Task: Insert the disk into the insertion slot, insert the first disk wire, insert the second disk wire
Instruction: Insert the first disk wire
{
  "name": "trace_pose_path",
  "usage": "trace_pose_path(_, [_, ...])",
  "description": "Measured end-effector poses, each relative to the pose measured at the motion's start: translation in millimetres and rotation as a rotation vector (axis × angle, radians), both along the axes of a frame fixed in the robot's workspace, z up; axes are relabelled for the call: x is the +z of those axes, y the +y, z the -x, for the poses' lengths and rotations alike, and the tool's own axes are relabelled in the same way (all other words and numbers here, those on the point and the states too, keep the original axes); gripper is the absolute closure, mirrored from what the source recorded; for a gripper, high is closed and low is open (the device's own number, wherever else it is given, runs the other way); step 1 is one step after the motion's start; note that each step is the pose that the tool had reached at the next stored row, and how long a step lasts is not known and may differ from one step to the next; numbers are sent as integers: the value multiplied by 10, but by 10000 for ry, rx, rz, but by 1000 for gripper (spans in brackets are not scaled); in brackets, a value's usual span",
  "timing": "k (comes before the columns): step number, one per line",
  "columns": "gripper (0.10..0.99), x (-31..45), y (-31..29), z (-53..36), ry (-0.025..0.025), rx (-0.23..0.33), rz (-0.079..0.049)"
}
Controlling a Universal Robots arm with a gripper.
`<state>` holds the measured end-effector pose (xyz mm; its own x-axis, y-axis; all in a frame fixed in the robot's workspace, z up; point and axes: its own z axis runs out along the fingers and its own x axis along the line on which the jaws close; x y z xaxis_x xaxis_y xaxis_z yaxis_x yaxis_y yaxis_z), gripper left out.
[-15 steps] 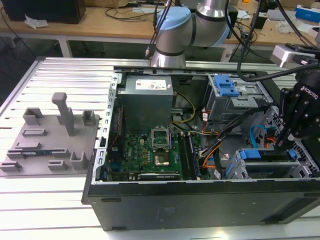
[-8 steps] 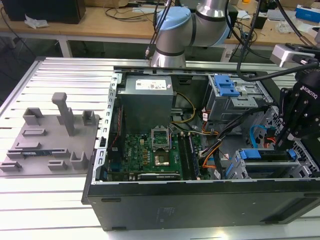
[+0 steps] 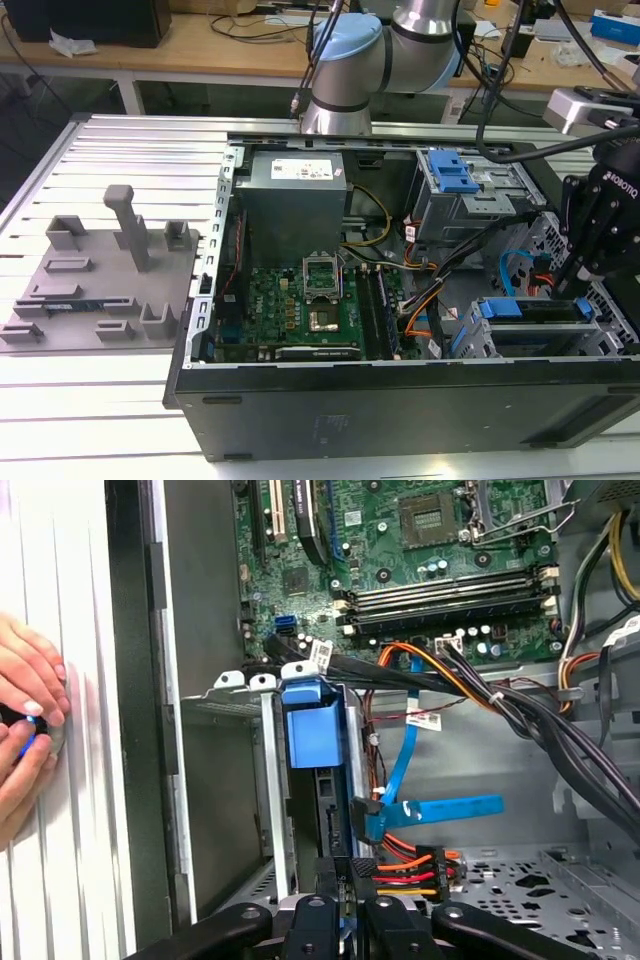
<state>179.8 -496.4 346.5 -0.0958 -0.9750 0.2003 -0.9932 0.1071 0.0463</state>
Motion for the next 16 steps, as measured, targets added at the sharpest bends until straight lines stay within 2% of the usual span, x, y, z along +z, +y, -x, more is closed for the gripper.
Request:
trace_pose_path(5, [922,1,-6,2,-9,-2,-287])
trace_pose_path(12, [922,0,-20,2,-9,-2,-296])
trace_pose_path(16, [922,0,-63,5,-9,-1,-297])
